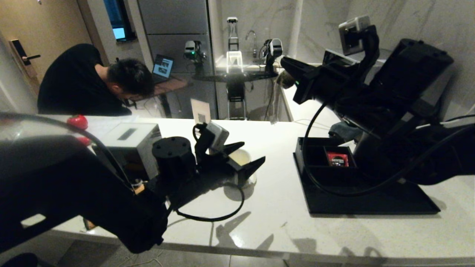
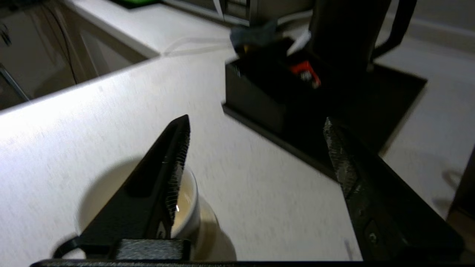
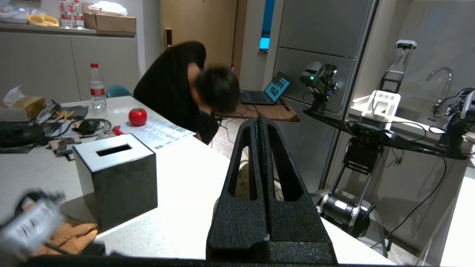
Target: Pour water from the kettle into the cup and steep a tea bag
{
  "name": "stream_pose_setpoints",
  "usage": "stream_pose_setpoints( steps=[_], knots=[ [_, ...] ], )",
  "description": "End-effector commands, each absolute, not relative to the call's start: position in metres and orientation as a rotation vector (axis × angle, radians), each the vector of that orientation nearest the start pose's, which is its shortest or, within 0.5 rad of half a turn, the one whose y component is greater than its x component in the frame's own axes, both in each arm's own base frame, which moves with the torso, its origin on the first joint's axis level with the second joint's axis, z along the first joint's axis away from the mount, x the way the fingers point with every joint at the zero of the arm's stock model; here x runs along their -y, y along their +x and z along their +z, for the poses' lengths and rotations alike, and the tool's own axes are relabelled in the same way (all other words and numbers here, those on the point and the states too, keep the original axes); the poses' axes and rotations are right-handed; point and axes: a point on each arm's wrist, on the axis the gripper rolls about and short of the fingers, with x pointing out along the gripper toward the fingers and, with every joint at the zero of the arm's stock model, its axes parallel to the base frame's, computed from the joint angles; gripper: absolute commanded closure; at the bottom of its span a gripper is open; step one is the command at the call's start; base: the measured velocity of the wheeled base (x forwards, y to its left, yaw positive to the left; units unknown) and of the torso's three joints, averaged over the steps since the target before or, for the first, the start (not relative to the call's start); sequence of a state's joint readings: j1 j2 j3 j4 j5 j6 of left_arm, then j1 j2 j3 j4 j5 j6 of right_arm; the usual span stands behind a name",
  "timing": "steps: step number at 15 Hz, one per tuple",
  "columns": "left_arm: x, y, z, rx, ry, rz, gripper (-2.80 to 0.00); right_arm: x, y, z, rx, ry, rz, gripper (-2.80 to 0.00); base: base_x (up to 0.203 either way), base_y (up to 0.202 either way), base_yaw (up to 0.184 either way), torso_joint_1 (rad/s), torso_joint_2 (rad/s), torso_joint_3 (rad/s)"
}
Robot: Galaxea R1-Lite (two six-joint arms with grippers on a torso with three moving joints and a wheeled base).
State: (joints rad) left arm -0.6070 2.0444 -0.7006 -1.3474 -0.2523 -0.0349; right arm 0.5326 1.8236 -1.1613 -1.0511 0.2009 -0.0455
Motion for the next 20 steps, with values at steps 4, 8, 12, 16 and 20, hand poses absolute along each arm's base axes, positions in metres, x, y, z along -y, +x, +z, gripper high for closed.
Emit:
stream_pose_setpoints(
  steps=[4, 8, 12, 16, 20],
  knots=[
    [0.201, 0.279, 0.105, -0.027, -0.032, -0.863, -2.80, -0.185, 0.303, 0.279, 0.408, 0.022, 0.719, 0.00, 0.000, 0.000, 0.000, 0.000, 0.00, 0.000],
    [0.195, 0.271, 0.108, -0.034, -0.031, -0.863, -2.80, -0.185, 0.303, 0.279, 0.408, 0.024, 0.719, 0.00, 0.000, 0.000, 0.000, 0.000, 0.00, 0.000],
    [0.182, 0.253, 0.109, -0.064, -0.025, -0.859, -2.80, -0.185, 0.301, 0.282, 0.417, 0.026, 0.722, 0.00, 0.000, 0.000, 0.000, 0.000, 0.00, 0.000],
    [0.171, 0.238, 0.099, -0.100, -0.019, -0.857, -2.80, -0.185, 0.299, 0.284, 0.424, 0.027, 0.725, 0.00, 0.000, 0.000, 0.000, 0.000, 0.00, 0.000],
    [0.156, 0.216, 0.083, -0.160, -0.007, -0.855, -2.80, -0.187, 0.293, 0.288, 0.431, 0.029, 0.734, 0.00, 0.000, 0.000, 0.000, 0.000, 0.00, 0.000]
  ],
)
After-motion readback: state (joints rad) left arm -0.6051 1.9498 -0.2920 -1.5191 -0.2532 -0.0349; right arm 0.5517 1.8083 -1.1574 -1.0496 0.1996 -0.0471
